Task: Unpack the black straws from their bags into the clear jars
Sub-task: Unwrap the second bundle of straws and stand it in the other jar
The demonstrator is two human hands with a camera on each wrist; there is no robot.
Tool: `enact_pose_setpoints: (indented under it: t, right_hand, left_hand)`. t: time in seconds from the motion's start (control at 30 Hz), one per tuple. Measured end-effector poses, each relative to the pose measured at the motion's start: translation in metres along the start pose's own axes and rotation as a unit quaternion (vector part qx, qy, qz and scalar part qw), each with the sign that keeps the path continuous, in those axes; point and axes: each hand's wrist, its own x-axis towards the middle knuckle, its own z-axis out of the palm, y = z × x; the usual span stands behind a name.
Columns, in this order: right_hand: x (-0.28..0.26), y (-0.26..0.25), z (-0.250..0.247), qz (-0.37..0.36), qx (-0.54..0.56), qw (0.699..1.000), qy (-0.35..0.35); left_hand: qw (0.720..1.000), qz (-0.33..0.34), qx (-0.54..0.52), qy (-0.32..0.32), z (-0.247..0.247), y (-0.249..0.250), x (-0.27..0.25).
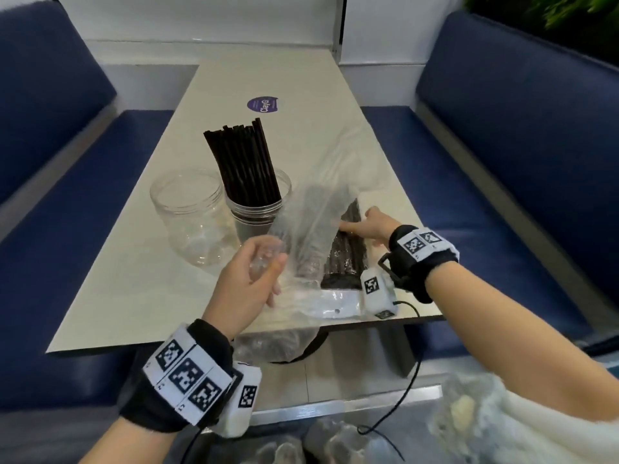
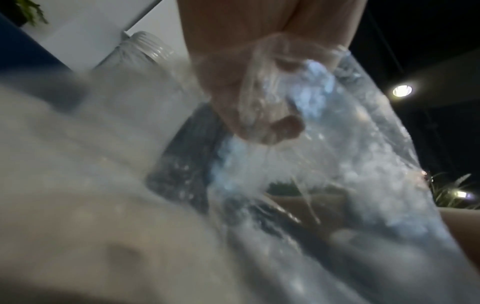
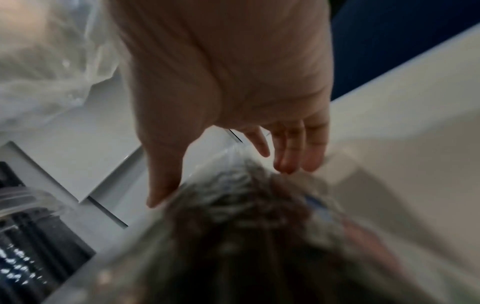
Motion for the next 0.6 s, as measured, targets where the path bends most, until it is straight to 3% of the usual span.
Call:
enact_pose_setpoints:
  t: [0.13, 0.33, 0.47, 0.6]
  right_hand:
    - [0.005, -0.003, 0.012, -0.01, 0.043, 0.999, -0.005]
    - [0.0, 0.004, 0.005, -0.002, 0.248, 0.969, -0.011]
    - [-0.006, 0.022, -0.017, -0.042, 0.295, 0.952, 0.067]
    - [-0.028, 0.046, -0.06, -0.104, 0.253, 0.934, 0.229]
  left_hand:
    - [0.999, 0.042, 0.016, 0.02, 0.01, -0.003, 0.008]
    - [0.979, 0.134, 0.151, 0.011, 0.027, -0.006, 0.027]
    - [0.984, 0.074, 0.161, 0.007, 0.044, -0.003, 0.043]
    - [0.969, -0.013, 0.24, -0.061, 0.065, -0.004, 0.063]
